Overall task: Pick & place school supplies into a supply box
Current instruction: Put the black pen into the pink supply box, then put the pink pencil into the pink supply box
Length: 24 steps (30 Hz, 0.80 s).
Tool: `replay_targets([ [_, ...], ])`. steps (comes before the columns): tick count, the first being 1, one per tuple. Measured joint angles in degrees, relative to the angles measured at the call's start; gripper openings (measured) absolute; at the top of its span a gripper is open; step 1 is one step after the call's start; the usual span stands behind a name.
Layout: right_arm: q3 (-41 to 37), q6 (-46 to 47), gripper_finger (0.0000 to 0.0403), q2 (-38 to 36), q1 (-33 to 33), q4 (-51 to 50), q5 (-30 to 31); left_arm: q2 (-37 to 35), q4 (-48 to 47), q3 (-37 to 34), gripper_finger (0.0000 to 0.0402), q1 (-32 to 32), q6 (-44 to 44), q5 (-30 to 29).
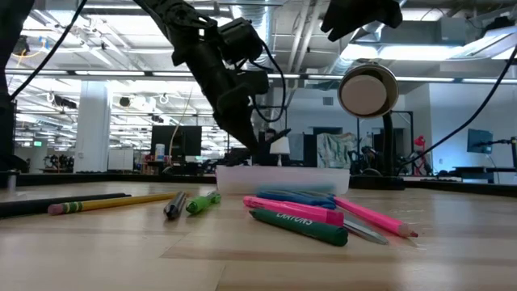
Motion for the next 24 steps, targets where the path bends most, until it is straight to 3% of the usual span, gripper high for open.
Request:
replay_targets([
  [11, 0.0, 0.0, 0.0101, 0.0, -0.1, -0.1, 0.0, -0.1, 0.9, 0.1, 0.0115, 0.0, -0.2, -0.9],
  [14, 0.0, 1.0, 0.0101, 0.0, 0.0, -0.1, -0.1, -0.6, 0.0, 0.1, 0.0135, 0.0, -2.4, 1.5],
  [18, 0.0, 5.7, 0.0101, 0.0, 0.4, -1.6, -2.0, -2.8, -1.7, 0.1, 0.0143, -0.3, -4.6, 6.4],
  [24, 0.1, 14.6, 0.0101, 2.8, 1.0, -3.4, -7.5, -9.9, -7.5, 0.1, 0.0136, -2.9, -4.8, 8.6],
])
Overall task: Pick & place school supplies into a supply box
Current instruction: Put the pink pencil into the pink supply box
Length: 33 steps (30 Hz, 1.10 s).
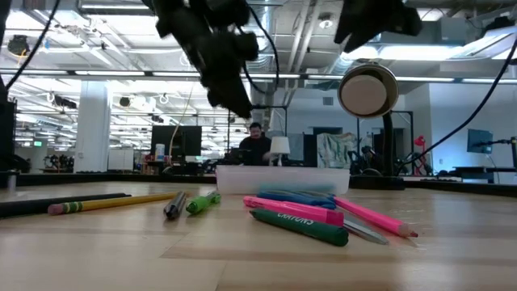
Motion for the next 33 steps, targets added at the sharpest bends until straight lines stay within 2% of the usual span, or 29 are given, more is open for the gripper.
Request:
replay_targets([
  [3, -0.2, 4.1, 0.0101, 2.8, 0.6, 0.5, -2.8, -3.9, -3.0, 0.0, 0.0132, -2.3, 0.7, -1.1],
  [9, -0.1, 9.0, 0.0101, 11.3, 2.4, 9.4, -11.0, -11.5, -9.2, 0.0, 0.013, -6.8, 1.7, -7.1],
  [18, 0.4, 24.6, 0.0101, 19.4, 4.3, 11.1, -12.7, -19.3, -16.5, -0.1, 0.013, -9.9, 2.0, -15.0],
  [22, 0.5, 26.6, 0.0101, 22.3, 4.3, 13.8, -14.8, -21.1, -19.5, -0.1, 0.013, -10.2, 0.8, -15.8],
  [27, 0.7, 29.3, 0.0101, 24.1, 4.5, 14.3, -14.4, -22.2, -21.1, -0.1, 0.013, -10.6, -0.2, -16.2],
  [33, 0.2, 29.4, 0.0101, 25.5, 4.1, 11.9, -15.1, -22.4, -21.9, -0.1, 0.013, -11.7, -0.8, -16.2],
])
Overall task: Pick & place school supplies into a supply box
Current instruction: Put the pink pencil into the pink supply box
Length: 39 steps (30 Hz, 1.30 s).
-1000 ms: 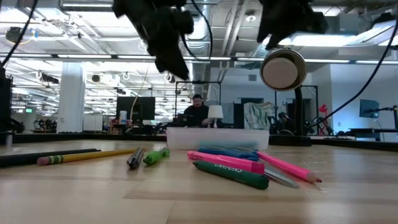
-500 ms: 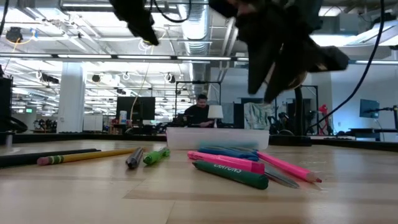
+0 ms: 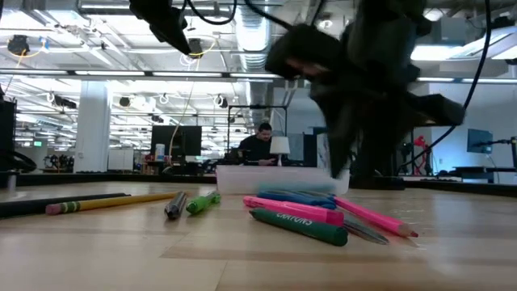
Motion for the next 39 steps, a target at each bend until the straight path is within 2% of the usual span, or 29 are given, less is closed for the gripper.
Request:
replay_targets([
  [7, 0.4, 0.0, 0.0101, 2.5, 0.1, 3.5, -1.5, 0.0, -0.1, 0.0, 0.013, -1.3, -1.0, -0.1],
  [26, 0.2, -1.2, 0.0101, 2.6, -0.4, -2.8, -1.0, 0.0, 0.4, 0.0, 0.013, -1.5, -2.0, -1.6],
  [39, -0.5, -1.6, 0.0101, 2.6, -1.6, -1.5, -1.2, 0.0, 0.1, 0.0, 0.013, -1.5, -1.5, -2.2],
])
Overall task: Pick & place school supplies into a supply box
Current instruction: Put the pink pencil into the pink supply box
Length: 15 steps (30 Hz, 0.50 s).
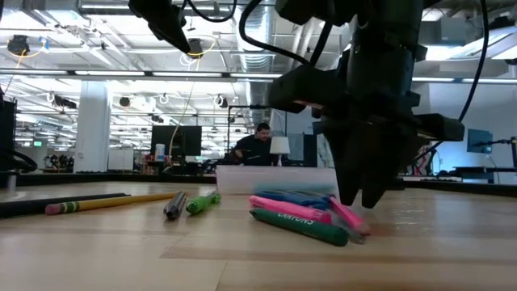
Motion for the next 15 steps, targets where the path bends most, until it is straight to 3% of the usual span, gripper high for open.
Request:
replay_targets([
  [15, 0.0, 0.0, 0.0101, -0.2, 0.0, 4.5, -0.2, 0.0, -0.2, 0.0, 0.013, 0.0, 0.0, -0.1],
])
